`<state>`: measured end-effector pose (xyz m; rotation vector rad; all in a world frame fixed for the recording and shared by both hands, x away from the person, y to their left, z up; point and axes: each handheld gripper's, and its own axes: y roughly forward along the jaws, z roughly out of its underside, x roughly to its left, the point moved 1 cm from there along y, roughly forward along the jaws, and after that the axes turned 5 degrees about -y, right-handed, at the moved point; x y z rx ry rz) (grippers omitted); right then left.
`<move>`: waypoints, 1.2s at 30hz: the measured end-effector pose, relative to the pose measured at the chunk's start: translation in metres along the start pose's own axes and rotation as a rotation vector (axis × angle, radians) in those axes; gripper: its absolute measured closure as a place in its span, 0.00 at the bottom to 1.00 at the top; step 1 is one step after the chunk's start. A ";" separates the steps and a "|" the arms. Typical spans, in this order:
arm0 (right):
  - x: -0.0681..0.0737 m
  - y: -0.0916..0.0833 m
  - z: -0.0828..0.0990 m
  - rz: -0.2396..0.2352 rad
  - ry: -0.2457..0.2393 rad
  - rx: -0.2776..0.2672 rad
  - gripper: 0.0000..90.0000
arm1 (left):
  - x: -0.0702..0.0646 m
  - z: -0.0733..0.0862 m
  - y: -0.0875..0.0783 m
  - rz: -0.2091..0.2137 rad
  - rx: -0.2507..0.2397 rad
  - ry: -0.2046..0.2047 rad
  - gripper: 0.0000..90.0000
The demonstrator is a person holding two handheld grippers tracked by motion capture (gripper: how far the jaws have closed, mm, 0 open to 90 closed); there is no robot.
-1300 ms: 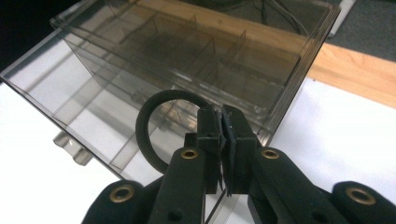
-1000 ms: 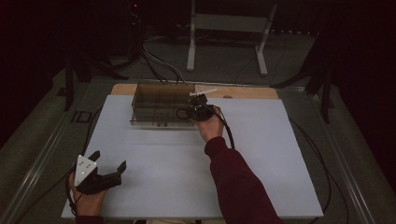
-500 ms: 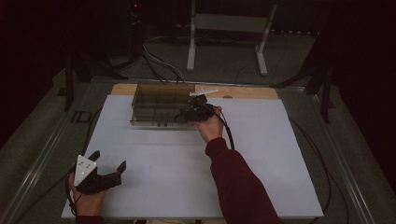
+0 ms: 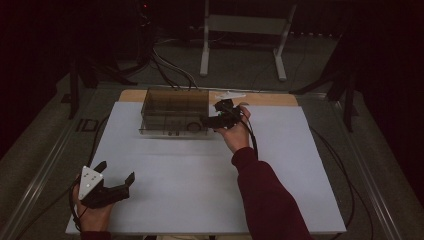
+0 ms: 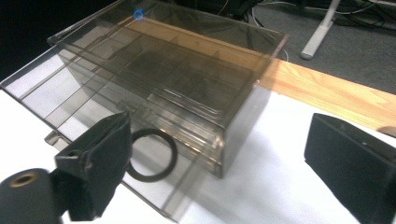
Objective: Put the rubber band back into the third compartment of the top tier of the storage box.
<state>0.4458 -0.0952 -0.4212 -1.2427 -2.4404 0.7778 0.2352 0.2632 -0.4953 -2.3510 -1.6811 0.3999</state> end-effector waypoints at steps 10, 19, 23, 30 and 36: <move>-0.021 -0.025 0.019 0.015 0.042 -0.004 0.00 | 0.000 0.001 0.000 -0.009 -0.007 -0.009 0.01; -0.037 -0.053 0.037 0.063 0.019 -0.016 0.00 | 0.001 0.001 0.001 -0.013 -0.003 -0.013 0.01; -0.043 -0.065 0.045 0.074 0.020 -0.029 0.00 | 0.000 0.001 0.001 -0.015 0.001 -0.014 0.01; -0.050 -0.084 0.065 0.086 0.022 -0.053 0.00 | 0.000 0.002 0.003 -0.015 0.021 -0.011 0.01; -0.057 -0.100 0.088 0.102 0.038 -0.073 0.00 | 0.001 0.003 0.004 -0.020 0.036 -0.015 0.01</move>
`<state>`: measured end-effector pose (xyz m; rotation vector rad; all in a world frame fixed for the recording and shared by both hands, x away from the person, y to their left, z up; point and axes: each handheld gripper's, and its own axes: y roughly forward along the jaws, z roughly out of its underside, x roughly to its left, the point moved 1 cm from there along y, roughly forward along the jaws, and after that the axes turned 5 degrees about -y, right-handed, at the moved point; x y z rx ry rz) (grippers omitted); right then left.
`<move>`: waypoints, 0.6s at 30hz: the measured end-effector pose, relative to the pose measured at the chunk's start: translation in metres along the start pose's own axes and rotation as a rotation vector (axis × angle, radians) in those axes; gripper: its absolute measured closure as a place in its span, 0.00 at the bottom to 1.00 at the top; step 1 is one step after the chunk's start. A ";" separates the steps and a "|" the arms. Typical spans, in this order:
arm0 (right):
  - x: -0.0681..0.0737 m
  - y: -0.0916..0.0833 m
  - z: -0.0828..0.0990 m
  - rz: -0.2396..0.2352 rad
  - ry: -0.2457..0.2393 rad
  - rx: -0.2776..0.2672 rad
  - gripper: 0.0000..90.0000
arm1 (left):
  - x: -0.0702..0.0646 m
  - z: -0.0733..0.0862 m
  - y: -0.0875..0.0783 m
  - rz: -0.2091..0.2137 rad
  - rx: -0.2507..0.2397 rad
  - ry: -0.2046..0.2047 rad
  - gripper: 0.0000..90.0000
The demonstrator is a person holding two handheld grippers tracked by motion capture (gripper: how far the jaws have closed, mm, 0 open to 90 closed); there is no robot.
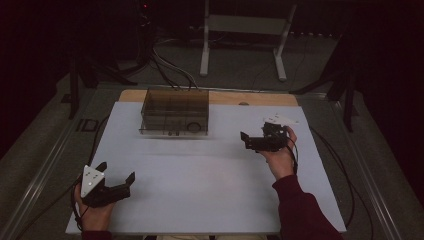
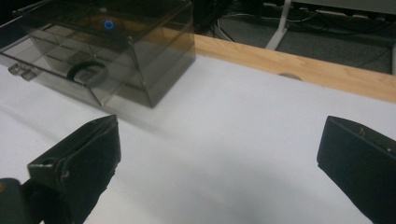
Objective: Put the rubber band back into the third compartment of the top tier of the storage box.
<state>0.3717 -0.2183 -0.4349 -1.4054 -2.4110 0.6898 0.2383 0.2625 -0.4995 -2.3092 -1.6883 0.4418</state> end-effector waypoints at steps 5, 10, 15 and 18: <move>-0.008 -0.016 0.014 0.023 0.013 -0.023 0.00 | 0.001 -0.001 -0.001 0.006 -0.006 -0.014 0.01; -0.016 -0.032 0.031 0.038 0.019 -0.052 0.00 | 0.001 -0.001 -0.001 0.011 -0.006 -0.019 0.01; -0.020 -0.044 0.049 0.041 0.020 -0.070 0.00 | 0.001 -0.001 0.000 0.016 -0.003 -0.015 0.01; -0.021 -0.050 0.055 0.049 0.010 -0.090 0.00 | 0.001 -0.001 0.000 0.018 -0.002 -0.014 0.01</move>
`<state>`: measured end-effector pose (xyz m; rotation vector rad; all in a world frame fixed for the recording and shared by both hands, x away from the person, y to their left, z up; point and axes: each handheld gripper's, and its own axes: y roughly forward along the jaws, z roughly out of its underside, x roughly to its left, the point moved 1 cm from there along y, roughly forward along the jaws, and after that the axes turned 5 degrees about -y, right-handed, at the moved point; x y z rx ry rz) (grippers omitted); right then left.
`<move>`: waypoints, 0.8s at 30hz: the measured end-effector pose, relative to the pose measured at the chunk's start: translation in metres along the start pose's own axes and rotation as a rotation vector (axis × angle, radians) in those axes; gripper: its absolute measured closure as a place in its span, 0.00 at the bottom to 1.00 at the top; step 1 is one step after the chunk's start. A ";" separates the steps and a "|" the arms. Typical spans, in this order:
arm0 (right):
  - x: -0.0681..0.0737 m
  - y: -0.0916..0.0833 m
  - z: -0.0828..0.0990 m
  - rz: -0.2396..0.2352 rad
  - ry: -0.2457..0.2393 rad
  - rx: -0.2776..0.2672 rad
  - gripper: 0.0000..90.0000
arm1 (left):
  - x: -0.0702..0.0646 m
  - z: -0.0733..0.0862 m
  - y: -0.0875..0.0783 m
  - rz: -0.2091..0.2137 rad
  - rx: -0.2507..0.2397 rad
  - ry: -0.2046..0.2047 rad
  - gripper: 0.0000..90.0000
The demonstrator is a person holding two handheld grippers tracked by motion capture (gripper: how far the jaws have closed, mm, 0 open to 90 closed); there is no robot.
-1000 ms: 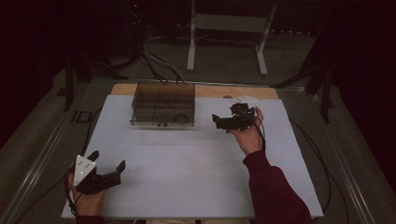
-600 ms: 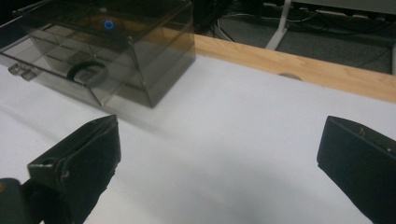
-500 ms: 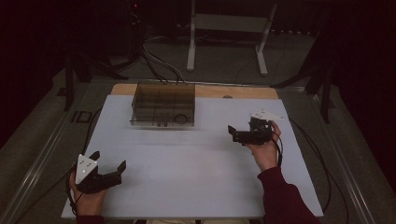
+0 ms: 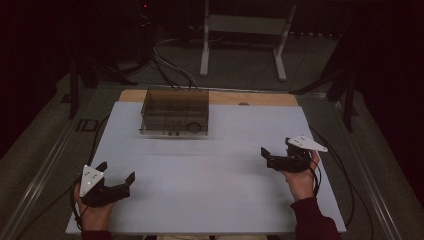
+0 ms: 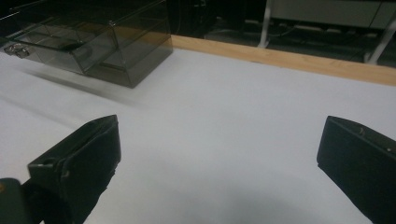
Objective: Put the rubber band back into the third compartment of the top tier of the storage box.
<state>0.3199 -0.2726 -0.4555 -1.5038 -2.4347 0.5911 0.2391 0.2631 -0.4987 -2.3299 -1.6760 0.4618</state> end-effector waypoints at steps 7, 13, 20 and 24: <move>-0.001 -0.009 0.016 0.010 -0.001 0.002 0.00 | 0.001 0.000 0.000 0.001 0.003 -0.003 0.01; -0.002 -0.016 0.028 0.015 0.011 -0.010 0.00 | 0.000 -0.001 0.001 0.018 0.003 0.005 0.01; -0.002 -0.023 0.040 -0.007 0.028 -0.024 0.00 | 0.000 -0.001 0.000 0.025 -0.006 0.002 0.01; -0.003 -0.028 0.047 -0.007 0.028 -0.041 0.00 | -0.001 -0.001 0.000 0.031 -0.012 0.002 0.01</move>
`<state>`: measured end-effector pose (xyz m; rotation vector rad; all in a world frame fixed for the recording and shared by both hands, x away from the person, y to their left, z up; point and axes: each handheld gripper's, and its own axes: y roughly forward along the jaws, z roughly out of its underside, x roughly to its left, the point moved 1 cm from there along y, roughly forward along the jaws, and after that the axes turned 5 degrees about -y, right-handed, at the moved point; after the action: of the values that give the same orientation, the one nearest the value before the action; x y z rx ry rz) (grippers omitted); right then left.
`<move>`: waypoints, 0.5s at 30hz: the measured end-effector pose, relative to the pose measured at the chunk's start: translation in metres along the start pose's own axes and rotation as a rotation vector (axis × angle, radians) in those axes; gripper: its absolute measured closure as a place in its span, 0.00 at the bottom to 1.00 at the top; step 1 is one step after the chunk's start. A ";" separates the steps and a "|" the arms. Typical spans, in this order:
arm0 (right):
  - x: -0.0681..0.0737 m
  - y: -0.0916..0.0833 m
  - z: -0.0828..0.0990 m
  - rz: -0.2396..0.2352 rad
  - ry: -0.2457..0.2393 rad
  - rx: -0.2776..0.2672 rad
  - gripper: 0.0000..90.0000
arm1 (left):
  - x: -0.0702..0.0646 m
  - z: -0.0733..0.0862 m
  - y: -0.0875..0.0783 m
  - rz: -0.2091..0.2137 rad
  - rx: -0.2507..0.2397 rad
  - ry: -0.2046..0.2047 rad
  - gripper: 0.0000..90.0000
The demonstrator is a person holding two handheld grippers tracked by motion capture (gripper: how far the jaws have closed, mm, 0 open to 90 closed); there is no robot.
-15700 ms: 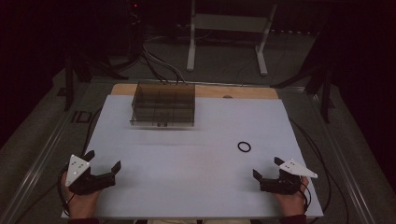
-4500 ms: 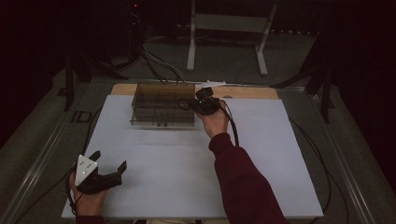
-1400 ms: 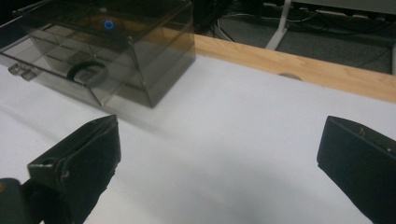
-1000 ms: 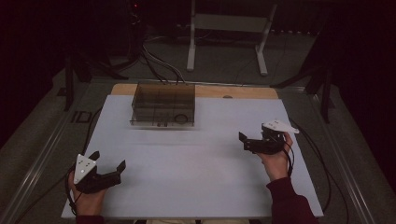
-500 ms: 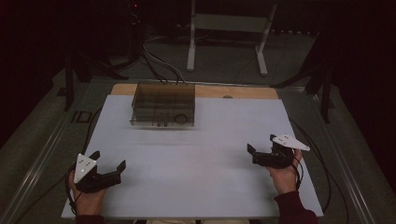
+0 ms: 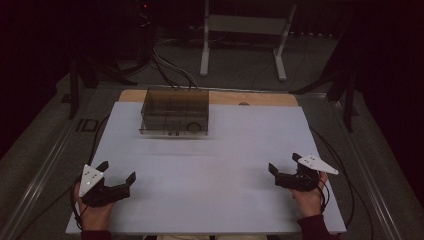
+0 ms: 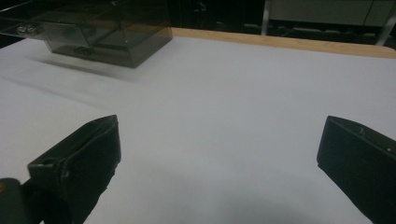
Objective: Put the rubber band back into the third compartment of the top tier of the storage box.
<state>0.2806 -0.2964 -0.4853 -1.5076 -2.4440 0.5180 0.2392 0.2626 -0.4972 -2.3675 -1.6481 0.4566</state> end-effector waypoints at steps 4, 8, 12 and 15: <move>0.000 -0.007 0.006 -0.004 0.006 -0.025 0.00 | 0.000 0.000 -0.001 0.005 -0.002 0.003 0.01; -0.001 -0.011 0.012 -0.012 0.009 -0.033 0.00 | -0.001 -0.001 -0.001 0.009 -0.002 0.004 0.01; -0.002 -0.015 0.017 -0.019 0.026 -0.045 0.00 | -0.001 -0.001 -0.001 0.009 -0.003 0.003 0.01; -0.003 -0.018 0.019 -0.019 0.033 -0.053 0.00 | -0.001 -0.001 -0.001 0.011 -0.005 0.004 0.01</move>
<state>0.2607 -0.3095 -0.4952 -1.4992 -2.4630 0.4250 0.2388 0.2619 -0.4958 -2.3803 -1.6371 0.4506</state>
